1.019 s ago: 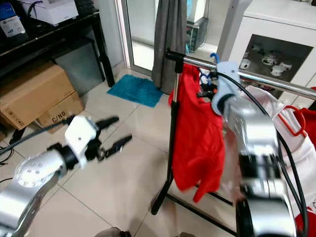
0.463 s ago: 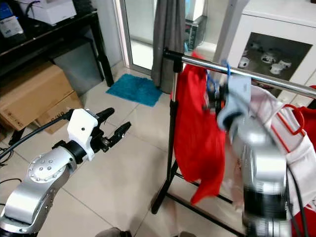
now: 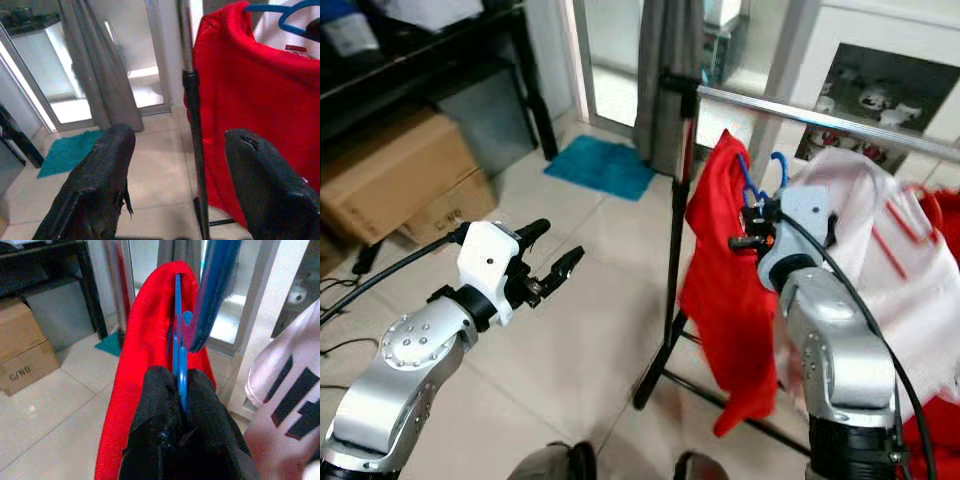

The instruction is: Hang hanger

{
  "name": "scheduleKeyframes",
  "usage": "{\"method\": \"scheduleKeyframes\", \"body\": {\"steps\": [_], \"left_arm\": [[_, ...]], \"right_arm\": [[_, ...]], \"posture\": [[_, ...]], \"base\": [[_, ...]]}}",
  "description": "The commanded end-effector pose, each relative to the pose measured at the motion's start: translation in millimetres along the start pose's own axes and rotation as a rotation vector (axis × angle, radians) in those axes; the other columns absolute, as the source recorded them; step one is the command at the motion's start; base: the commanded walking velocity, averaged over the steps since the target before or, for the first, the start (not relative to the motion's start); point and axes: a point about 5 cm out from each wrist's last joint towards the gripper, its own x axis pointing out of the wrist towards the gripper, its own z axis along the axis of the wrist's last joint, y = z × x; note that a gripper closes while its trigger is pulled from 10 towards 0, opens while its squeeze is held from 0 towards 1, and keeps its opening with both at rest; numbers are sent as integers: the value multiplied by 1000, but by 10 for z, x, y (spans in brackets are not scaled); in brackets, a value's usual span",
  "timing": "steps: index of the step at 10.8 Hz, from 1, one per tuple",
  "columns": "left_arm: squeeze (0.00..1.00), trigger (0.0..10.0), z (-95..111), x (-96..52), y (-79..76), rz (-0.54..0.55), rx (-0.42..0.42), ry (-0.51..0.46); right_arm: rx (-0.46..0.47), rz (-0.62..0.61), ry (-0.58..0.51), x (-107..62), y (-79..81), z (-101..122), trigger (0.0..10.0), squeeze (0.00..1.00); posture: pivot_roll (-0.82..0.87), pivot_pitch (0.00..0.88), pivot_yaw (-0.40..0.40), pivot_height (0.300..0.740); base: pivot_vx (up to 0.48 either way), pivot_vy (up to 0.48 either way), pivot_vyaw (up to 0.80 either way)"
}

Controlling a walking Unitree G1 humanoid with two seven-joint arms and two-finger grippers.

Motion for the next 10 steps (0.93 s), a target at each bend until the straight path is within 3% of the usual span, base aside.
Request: {"method": "scheduleKeyframes", "body": {"steps": [1,5,6,8,9,10], "left_arm": [[0,10000,-14,-5,26,16,6,6],[0,10000,-19,28,25,8,-12,25],[1000,10000,34,68,62,3,-50,-5],[1000,10000,160,212,185,32,-46,-31],[0,10000,244,326,292,75,-63,-46],[0,10000,281,381,353,101,-54,-51]], "right_arm": [[-34,1,-74,-30,21,134,0,0],[-77,116,-91,-54,213,118,0,0],[-87,225,-131,-75,362,162,0,0],[-108,366,-173,-112,545,197,0,0],[-120,441,-197,-138,629,220,0,0],[-135,478,-208,-158,660,229,0,0]], "posture": [[-92,60,75,740],[-92,60,74,740],[-93,56,72,740],[-91,49,65,740],[-94,41,62,740],[-99,37,59,740]], "base": [[-262,0,0],[-61,0,0],[0,0,0],[0,0,0],[0,0,0],[0,0,0]]}}
